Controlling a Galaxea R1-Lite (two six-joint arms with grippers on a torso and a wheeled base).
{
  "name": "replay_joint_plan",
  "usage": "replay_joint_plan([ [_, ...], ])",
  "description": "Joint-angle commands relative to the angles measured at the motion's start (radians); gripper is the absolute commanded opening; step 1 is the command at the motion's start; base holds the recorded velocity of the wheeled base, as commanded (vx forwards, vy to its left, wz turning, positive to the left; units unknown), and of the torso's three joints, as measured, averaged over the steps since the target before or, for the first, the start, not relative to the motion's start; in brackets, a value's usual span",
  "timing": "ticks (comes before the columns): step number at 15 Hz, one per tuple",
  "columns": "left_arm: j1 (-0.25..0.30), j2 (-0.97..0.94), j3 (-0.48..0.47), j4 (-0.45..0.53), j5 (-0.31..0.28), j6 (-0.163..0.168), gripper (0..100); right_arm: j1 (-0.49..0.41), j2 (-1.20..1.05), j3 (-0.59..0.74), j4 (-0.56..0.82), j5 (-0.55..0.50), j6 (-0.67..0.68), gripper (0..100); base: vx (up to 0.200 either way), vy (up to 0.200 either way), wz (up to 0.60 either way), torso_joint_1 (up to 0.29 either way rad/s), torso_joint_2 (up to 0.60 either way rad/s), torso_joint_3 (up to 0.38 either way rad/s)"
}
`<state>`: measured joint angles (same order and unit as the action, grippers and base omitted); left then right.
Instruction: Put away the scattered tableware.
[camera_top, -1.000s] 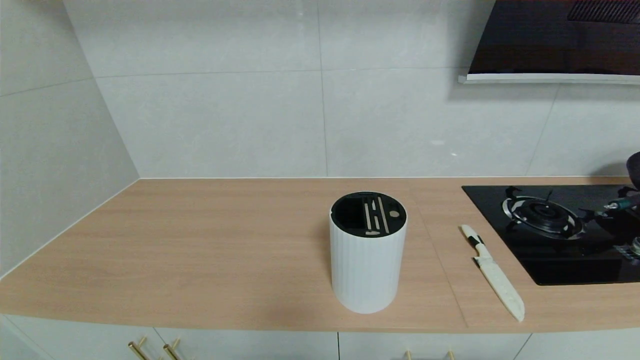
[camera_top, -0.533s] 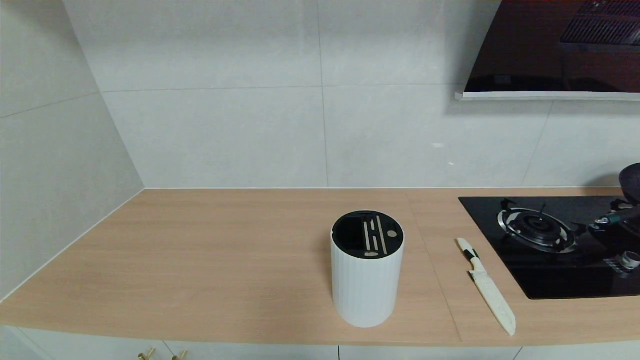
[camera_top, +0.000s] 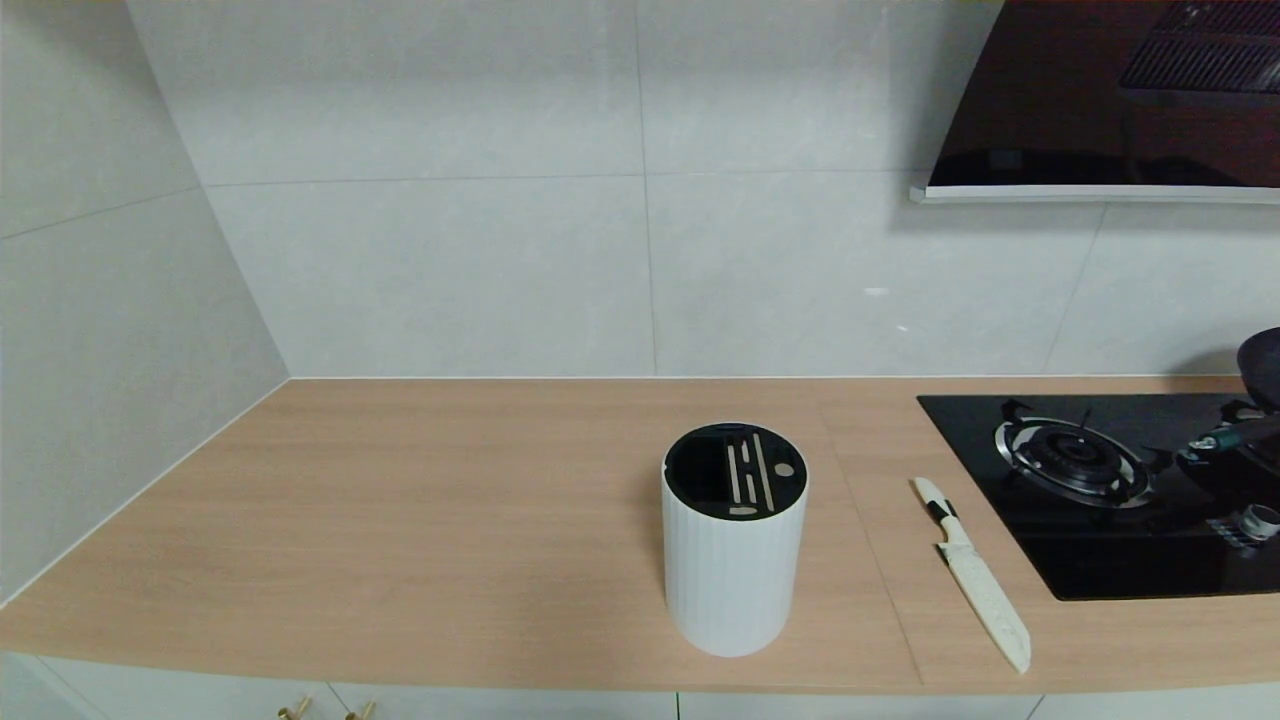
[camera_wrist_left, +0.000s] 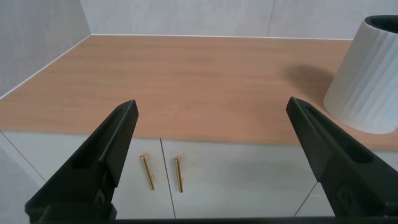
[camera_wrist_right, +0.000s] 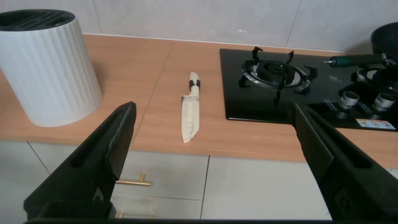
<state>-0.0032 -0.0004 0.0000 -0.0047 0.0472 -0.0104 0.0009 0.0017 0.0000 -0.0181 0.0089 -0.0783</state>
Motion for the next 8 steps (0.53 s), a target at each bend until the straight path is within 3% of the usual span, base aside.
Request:
replay_joint_plan([
  [1, 0.0, 0.0, 0.0, 0.0, 0.0, 0.0, 100, 0.001, 0.0, 0.0, 0.0, 0.002, -0.006, 100, 0.0, 0.0, 0.0, 0.0, 0.0, 0.0],
  [3, 0.0, 0.0, 0.0, 0.0, 0.0, -0.002, 100, 0.002, 0.038, -0.003, -0.003, 0.009, -0.021, 100, 0.0, 0.0, 0.0, 0.0, 0.0, 0.0],
  [5, 0.0, 0.0, 0.0, -0.001, 0.0, -0.002, 100, 0.025, 0.178, -0.189, 0.001, 0.037, 0.028, 100, 0.0, 0.0, 0.0, 0.0, 0.0, 0.0],
  [6, 0.0, 0.0, 0.0, 0.0, 0.0, -0.002, 100, 0.028, 0.19, -0.201, 0.001, 0.039, 0.028, 100, 0.0, 0.0, 0.0, 0.0, 0.0, 0.0],
  [8, 0.0, 0.0, 0.0, 0.0, 0.0, -0.002, 100, 0.061, 0.46, -0.337, -0.005, 0.069, 0.026, 100, 0.0, 0.0, 0.0, 0.0, 0.0, 0.0],
])
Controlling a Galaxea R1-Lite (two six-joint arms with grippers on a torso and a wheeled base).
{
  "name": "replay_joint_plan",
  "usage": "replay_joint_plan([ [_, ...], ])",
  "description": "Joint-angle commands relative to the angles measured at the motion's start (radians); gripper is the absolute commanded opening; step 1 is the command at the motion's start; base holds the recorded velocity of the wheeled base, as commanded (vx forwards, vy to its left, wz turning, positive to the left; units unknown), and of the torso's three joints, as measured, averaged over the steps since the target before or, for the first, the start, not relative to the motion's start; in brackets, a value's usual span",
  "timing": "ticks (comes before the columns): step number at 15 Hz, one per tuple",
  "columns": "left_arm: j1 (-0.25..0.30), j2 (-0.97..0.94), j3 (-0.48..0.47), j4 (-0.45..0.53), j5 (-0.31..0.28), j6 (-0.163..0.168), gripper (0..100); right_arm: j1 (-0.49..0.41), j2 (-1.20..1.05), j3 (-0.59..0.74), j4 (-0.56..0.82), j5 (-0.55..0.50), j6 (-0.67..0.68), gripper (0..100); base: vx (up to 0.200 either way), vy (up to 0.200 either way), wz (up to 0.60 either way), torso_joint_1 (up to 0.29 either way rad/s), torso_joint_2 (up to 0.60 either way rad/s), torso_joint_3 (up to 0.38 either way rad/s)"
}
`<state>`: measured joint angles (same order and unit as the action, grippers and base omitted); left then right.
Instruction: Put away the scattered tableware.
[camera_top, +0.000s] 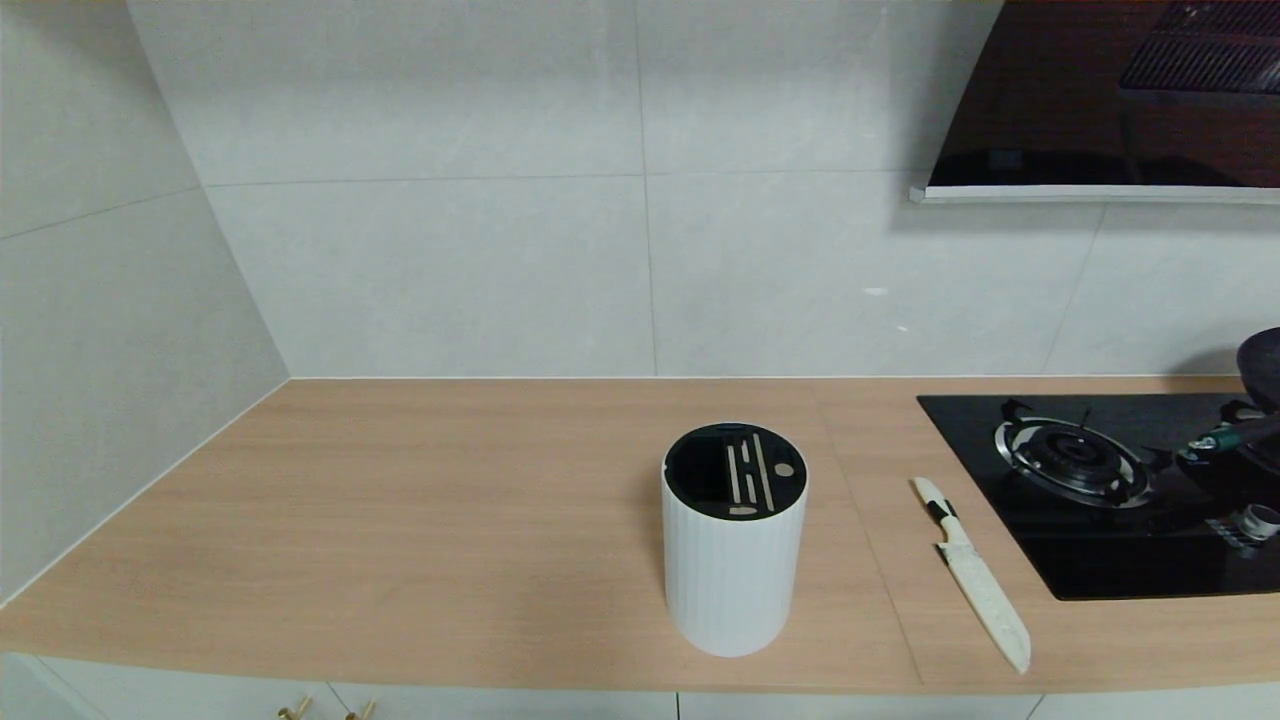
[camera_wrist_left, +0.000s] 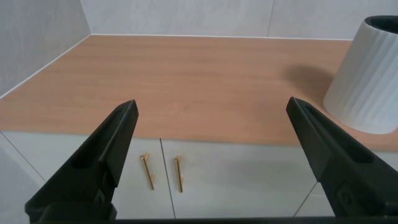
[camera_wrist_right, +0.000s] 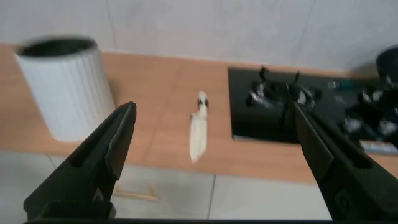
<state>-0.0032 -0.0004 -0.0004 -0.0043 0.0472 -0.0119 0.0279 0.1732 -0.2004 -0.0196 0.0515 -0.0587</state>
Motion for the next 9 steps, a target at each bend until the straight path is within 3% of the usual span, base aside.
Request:
replay_joint_plan([
  [1, 0.0, 0.0, 0.0, 0.0, 0.0, 0.0, 100, 0.038, 0.382, -0.169, -0.01, 0.037, 0.005, 100, 0.0, 0.0, 0.0, 0.0, 0.0, 0.0],
  [5, 0.0, 0.0, 0.0, -0.002, 0.0, 0.0, 100, 0.046, 0.7, -0.221, -0.092, 0.039, -0.009, 100, 0.0, 0.0, 0.0, 0.0, 0.0, 0.0],
  [9, 0.0, 0.0, 0.0, 0.0, 0.0, 0.0, 100, 0.046, 1.059, -0.264, -0.264, 0.036, -0.01, 100, 0.0, 0.0, 0.0, 0.0, 0.0, 0.0],
])
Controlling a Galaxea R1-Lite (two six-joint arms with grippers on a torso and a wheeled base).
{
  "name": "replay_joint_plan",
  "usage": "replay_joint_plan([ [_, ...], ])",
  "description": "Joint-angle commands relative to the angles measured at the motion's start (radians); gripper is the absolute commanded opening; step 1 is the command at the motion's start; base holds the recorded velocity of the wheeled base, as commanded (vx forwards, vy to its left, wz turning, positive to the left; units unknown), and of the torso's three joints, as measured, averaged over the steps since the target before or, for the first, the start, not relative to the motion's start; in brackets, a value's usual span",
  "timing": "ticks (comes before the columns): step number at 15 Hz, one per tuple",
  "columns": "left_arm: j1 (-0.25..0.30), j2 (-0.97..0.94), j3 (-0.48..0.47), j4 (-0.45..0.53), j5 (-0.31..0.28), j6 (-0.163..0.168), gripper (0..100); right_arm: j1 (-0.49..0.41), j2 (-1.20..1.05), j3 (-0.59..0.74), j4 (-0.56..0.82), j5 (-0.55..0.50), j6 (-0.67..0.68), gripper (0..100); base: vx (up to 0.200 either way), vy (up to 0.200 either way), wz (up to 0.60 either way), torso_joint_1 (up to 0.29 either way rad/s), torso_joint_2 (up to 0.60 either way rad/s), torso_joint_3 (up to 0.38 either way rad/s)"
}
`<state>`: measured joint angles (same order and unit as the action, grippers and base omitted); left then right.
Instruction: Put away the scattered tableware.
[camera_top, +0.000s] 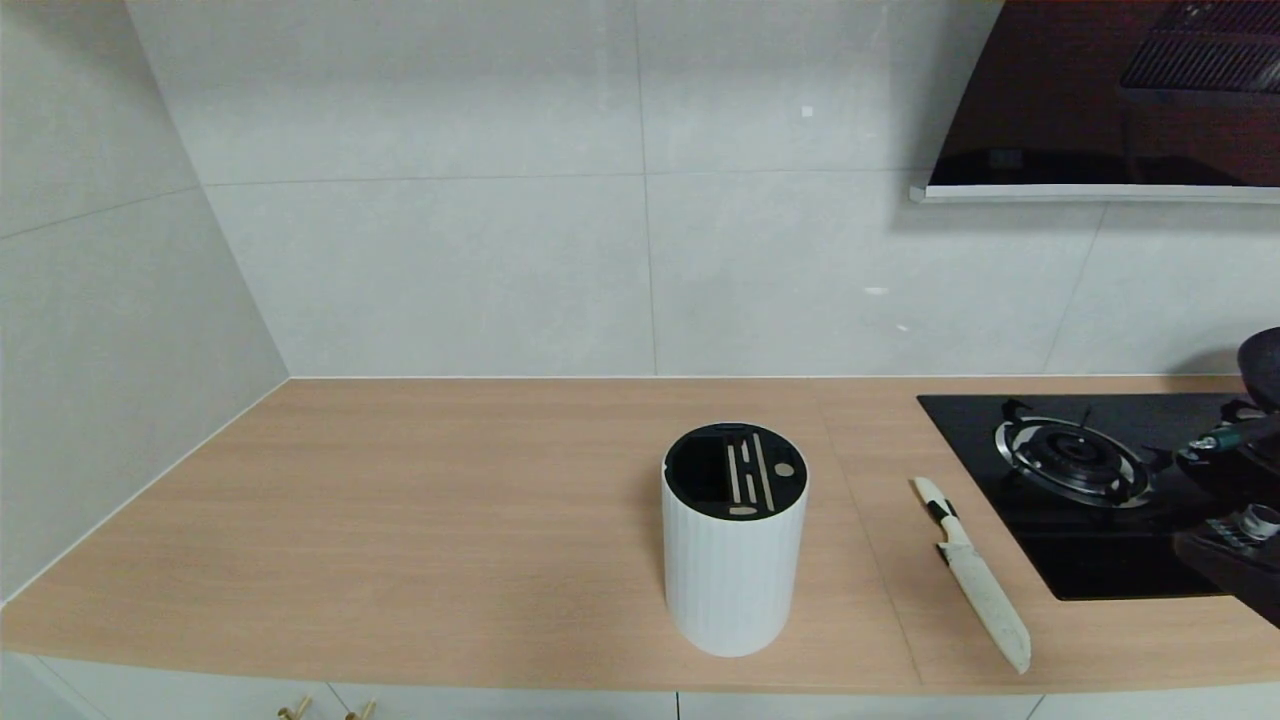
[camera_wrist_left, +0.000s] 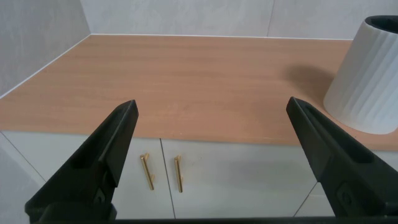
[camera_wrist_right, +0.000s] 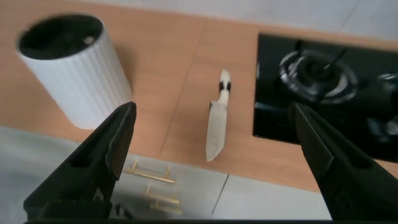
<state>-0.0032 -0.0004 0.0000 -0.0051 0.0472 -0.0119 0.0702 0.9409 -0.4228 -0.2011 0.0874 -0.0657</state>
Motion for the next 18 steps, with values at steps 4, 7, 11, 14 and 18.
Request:
replay_joint_plan([
  [4, 0.0, 0.0, 0.0, 0.001, 0.0, 0.0, 100, 0.002, 0.593, -0.083, -0.256, -0.005, -0.002, 100, 0.0, 0.0, 0.0, 0.0, 0.0, 0.0],
  [7, 0.0, 0.0, 0.0, -0.001, 0.0, 0.0, 100, -0.001, 0.794, -0.087, -0.431, -0.015, -0.003, 100, 0.0, 0.0, 0.0, 0.0, 0.0, 0.0],
  [11, 0.0, 0.0, 0.0, 0.001, 0.0, 0.0, 100, -0.018, 0.964, -0.168, -0.498, -0.04, -0.003, 100, 0.0, 0.0, 0.0, 0.0, 0.0, 0.0],
  [14, 0.0, 0.0, 0.0, -0.001, 0.0, 0.0, 100, -0.02, 1.073, -0.218, -0.501, -0.038, 0.0, 100, 0.0, 0.0, 0.0, 0.0, 0.0, 0.0],
  [18, 0.0, 0.0, 0.0, 0.001, 0.0, 0.0, 100, -0.02, 1.236, -0.304, -0.503, -0.04, -0.002, 100, 0.0, 0.0, 0.0, 0.0, 0.0, 0.0],
])
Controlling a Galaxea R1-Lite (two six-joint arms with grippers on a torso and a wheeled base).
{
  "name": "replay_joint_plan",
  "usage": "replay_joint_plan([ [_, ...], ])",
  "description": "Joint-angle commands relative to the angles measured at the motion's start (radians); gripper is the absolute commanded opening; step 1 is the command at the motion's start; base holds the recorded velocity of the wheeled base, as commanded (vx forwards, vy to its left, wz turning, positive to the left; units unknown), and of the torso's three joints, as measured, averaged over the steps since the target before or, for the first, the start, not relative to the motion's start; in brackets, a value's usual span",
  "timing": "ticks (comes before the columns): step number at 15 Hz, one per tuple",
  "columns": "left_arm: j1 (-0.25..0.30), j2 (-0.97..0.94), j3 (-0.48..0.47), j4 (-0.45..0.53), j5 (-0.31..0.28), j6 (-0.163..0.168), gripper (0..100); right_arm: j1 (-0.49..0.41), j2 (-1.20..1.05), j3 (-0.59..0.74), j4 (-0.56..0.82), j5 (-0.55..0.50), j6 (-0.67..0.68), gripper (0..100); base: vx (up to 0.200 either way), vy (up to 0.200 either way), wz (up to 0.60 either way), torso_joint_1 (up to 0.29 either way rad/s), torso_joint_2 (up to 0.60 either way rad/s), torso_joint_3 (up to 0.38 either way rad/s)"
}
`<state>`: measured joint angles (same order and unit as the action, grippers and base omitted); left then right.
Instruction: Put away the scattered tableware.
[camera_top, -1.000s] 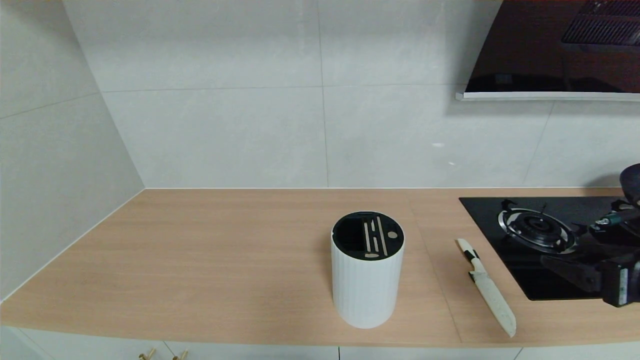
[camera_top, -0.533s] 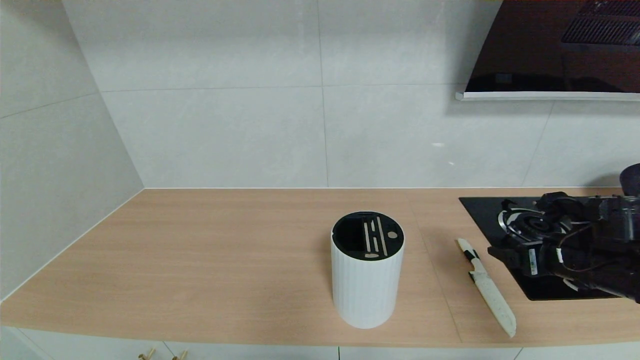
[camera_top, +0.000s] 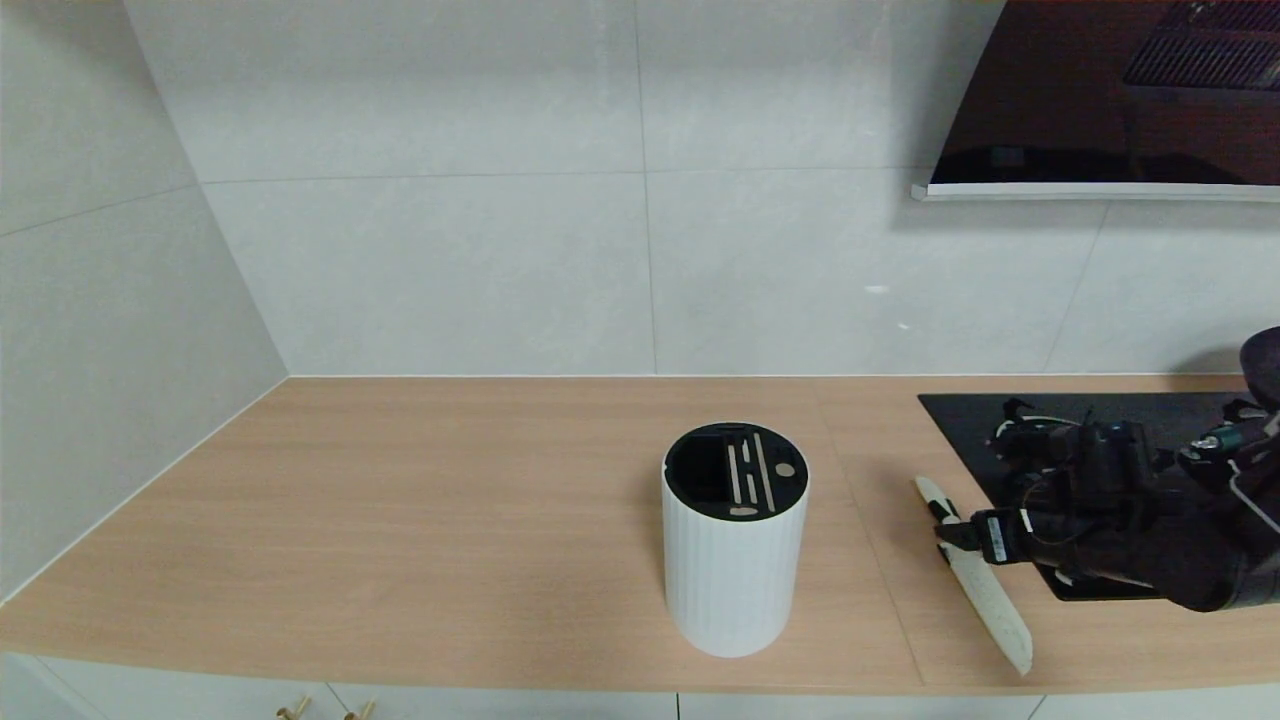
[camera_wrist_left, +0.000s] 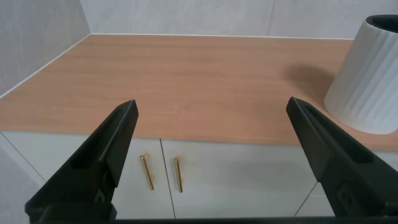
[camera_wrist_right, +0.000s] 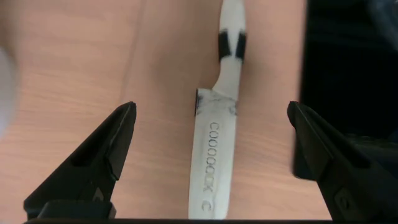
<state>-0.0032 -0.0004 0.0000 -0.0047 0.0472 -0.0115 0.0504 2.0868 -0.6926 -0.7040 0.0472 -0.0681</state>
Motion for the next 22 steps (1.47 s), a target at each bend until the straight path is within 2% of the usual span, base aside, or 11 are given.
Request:
replay_joint_plan([
  [1, 0.0, 0.0, 0.0, 0.0, 0.0, -0.001, 100, 0.0, 0.111, -0.047, 0.0, 0.0, -0.001, 100, 0.0, 0.0, 0.0, 0.0, 0.0, 0.0],
  [6, 0.0, 0.0, 0.0, 0.0, 0.0, -0.001, 100, 0.0, 0.223, -0.076, -0.095, 0.0, 0.001, 100, 0.0, 0.0, 0.0, 0.0, 0.0, 0.0],
  [22, 0.0, 0.0, 0.0, -0.001, 0.0, -0.002, 100, -0.027, 0.251, -0.104, -0.097, -0.003, 0.002, 100, 0.0, 0.0, 0.0, 0.0, 0.0, 0.0],
])
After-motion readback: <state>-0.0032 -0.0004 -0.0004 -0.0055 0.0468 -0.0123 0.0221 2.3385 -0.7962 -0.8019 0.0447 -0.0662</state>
